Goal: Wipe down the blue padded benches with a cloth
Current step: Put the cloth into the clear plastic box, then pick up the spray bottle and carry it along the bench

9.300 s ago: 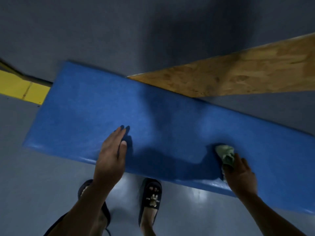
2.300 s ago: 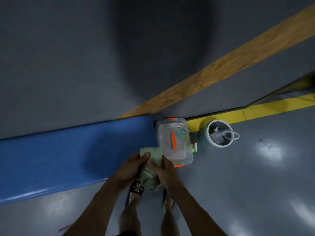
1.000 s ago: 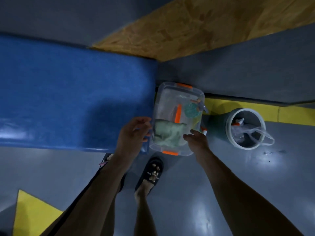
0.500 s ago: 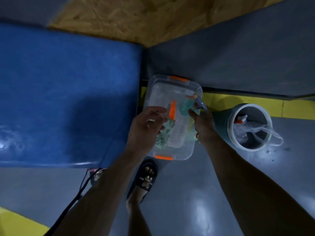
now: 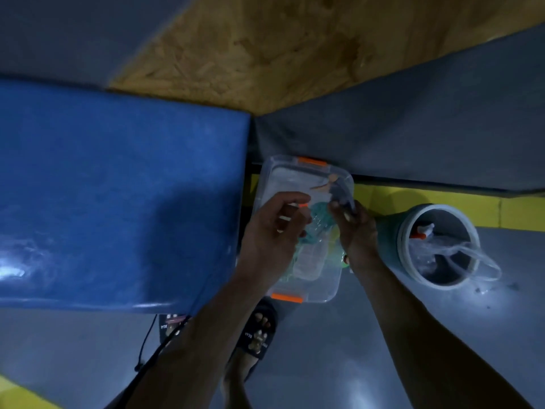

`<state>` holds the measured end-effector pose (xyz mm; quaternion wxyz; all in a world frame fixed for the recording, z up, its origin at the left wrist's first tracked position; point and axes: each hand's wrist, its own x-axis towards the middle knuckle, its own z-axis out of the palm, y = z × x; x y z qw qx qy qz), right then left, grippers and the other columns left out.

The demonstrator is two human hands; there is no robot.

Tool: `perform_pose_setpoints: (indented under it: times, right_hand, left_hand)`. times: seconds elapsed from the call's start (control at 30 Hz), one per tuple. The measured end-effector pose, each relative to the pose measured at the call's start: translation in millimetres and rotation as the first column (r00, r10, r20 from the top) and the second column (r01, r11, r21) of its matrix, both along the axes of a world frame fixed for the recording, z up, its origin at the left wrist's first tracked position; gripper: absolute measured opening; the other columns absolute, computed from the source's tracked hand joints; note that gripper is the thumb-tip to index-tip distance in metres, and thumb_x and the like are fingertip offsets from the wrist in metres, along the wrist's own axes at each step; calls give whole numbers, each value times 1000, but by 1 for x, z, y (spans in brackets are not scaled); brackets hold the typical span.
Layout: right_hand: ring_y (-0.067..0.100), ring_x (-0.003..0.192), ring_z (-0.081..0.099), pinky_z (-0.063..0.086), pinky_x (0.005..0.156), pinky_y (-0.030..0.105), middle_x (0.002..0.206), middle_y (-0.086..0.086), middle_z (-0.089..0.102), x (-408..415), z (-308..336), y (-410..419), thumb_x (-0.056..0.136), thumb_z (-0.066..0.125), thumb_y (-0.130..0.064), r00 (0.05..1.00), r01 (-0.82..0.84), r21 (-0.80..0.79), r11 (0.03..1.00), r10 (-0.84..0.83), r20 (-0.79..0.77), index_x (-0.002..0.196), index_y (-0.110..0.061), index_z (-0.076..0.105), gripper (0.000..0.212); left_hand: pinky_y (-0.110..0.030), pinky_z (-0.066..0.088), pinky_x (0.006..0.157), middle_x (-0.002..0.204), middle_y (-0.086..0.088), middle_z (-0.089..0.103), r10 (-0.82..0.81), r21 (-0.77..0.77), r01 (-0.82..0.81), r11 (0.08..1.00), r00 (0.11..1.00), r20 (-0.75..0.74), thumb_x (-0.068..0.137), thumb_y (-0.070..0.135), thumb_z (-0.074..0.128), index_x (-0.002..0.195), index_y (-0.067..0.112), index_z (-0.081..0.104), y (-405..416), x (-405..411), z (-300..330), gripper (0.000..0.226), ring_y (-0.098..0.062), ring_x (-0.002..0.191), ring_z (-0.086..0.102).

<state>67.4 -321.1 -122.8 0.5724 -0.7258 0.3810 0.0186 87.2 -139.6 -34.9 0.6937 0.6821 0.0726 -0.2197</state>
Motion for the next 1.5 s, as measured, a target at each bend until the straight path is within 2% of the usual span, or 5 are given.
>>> perform_pose_setpoints:
  times: [0.13,0.3,0.57,0.93,1.5]
  right_hand:
    - [-6,61,52,40,58,19,71,-8,64,-3,94,19,75,61,-59,975,-199,-90,976,207,82,94,-24,69,41]
    - [7,113,63,50,89,23,119,-12,69,11,229,44,93,65,-31,885,-385,-39,922,381,267,121,-37,66,29]
    - [23,108,66,51,95,44,111,2,72,39,444,120,93,65,-20,721,-544,-107,832,529,448,117,-18,68,24]
    - [28,77,65,51,71,34,78,11,67,27,686,220,84,64,-41,531,-655,-129,744,575,622,100,-14,70,32]
    - [25,57,54,46,58,32,59,10,54,-113,832,375,93,63,-17,288,-728,-239,643,603,744,85,-9,70,13]
  left_hand:
    - [-35,57,68,82,8,69,51,36,-55,998,993,103,93,24,63,103,26,68,5,24,63,11,-13,74,67]
    - [-35,54,74,77,9,67,203,4,-207,978,962,180,97,19,62,104,21,70,34,51,173,11,-11,78,65]
    - [-27,52,69,82,-1,72,302,-101,-285,953,896,327,99,16,59,96,16,73,111,67,389,15,-10,73,65]
    - [-34,52,75,87,-9,72,-50,103,-19,995,777,628,89,20,74,96,16,75,246,25,634,8,-15,80,64]
    - [-27,54,76,87,-7,74,-83,64,54,997,566,820,88,19,73,97,8,73,385,-116,761,14,-20,81,71]
